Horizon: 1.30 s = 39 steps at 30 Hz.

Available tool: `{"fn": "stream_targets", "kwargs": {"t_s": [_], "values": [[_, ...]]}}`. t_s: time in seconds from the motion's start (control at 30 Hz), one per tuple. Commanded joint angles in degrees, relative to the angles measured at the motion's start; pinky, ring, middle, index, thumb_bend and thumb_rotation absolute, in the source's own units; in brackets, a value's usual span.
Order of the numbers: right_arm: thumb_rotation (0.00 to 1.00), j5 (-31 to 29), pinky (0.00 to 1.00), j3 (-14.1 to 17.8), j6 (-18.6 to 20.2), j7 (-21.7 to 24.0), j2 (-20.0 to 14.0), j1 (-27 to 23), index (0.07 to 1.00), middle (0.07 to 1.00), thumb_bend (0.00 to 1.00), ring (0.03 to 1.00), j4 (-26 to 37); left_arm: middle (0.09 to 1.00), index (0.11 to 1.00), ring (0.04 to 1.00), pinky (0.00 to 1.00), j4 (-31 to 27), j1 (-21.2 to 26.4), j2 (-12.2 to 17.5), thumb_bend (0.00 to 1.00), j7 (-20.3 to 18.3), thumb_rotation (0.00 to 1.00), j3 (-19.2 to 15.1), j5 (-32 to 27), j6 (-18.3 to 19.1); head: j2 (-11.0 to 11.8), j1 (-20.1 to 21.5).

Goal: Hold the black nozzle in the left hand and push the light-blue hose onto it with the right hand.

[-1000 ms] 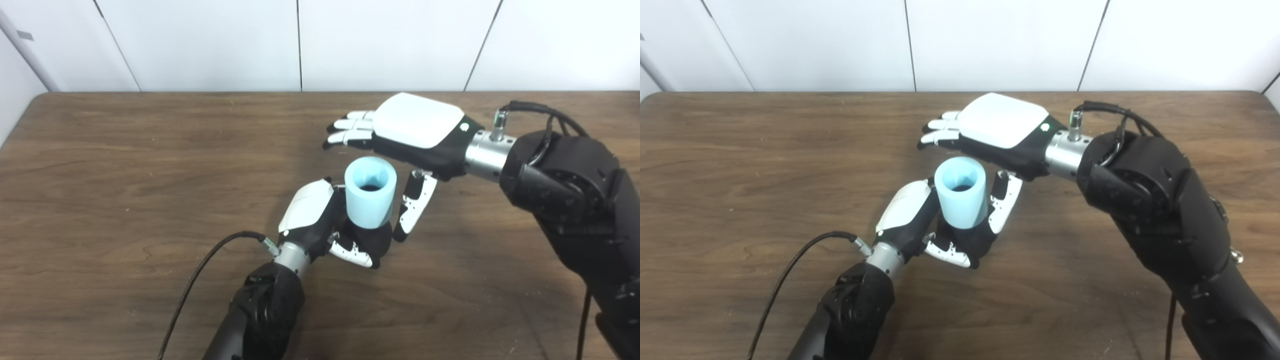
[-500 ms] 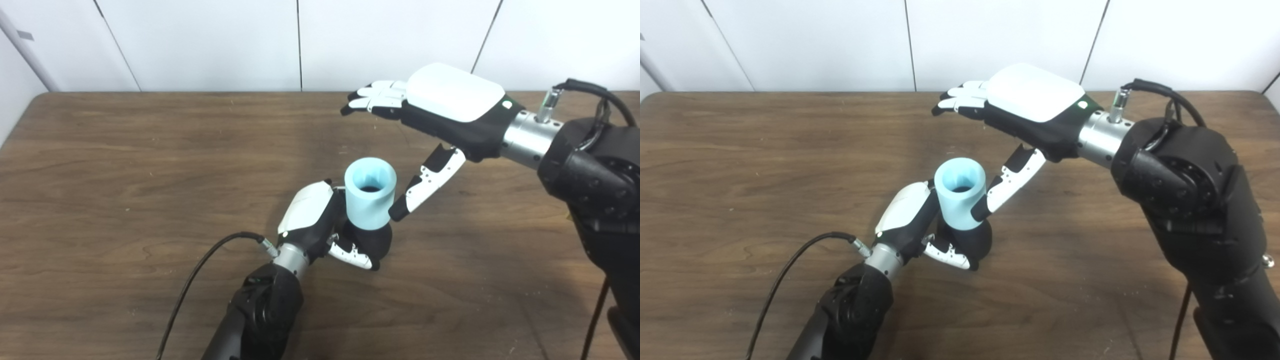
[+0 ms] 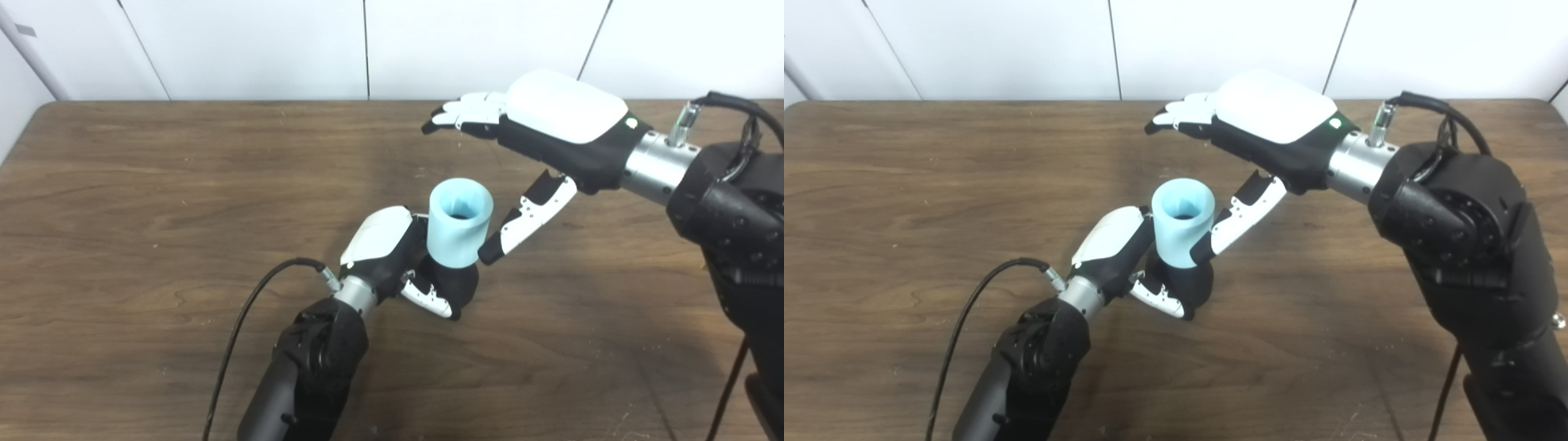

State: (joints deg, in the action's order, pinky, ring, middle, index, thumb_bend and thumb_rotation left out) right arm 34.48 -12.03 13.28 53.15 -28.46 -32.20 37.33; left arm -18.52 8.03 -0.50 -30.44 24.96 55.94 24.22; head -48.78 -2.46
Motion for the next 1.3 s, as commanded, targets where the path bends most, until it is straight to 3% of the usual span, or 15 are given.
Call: {"fn": "stream_targets", "kwargs": {"t_s": [0.0,0.17,0.33,0.67,0.93,1.27], "values": [[0.71,-0.25,0.79,2.07,-0.22,-3.30,-0.36,-2.81,0.884,0.912,0.83,0.922,2.42,0.543,0.450,0.738,1.00,4.29,-3.25,0.76,0.52,-12.38,0.00,0.58,2.57,2.70,-0.06,-0.05],[0.73,-0.18,0.79,2.45,0.24,-3.01,-0.55,-2.33,0.880,0.911,0.82,0.921,3.46,0.496,0.481,0.759,1.00,3.51,-3.10,0.38,0.52,-15.61,0.00,0.06,5.31,2.70,-0.12,-0.07],[0.77,0.11,0.79,2.77,2.12,-1.68,-0.70,-1.96,0.878,0.910,0.79,0.921,5.87,0.496,0.482,0.755,1.00,3.06,-3.52,-0.03,0.52,-15.79,0.00,0.00,6.57,2.69,-0.23,0.19],[0.79,0.00,0.79,2.72,4.38,-0.91,-1.62,-2.64,0.878,0.909,0.76,0.920,6.66,0.534,0.453,0.689,1.00,3.26,-5.04,0.95,0.52,-8.67,0.00,0.97,3.46,2.15,-0.25,0.14],[0.79,0.20,0.79,2.39,4.75,-0.89,-1.64,-2.87,0.879,0.910,0.75,0.921,6.62,0.550,0.446,0.709,1.00,5.12,-6.26,1.90,0.51,0.94,0.00,1.70,-0.61,-1.14,-0.39,0.40],[0.78,-0.45,0.79,2.79,4.35,-1.51,-1.77,-1.08,0.875,0.902,0.75,0.917,7.42,0.550,0.447,0.717,1.00,5.50,-5.67,3.47,0.51,2.20,0.00,3.48,-2.59,0.59,-0.34,0.40]]}}
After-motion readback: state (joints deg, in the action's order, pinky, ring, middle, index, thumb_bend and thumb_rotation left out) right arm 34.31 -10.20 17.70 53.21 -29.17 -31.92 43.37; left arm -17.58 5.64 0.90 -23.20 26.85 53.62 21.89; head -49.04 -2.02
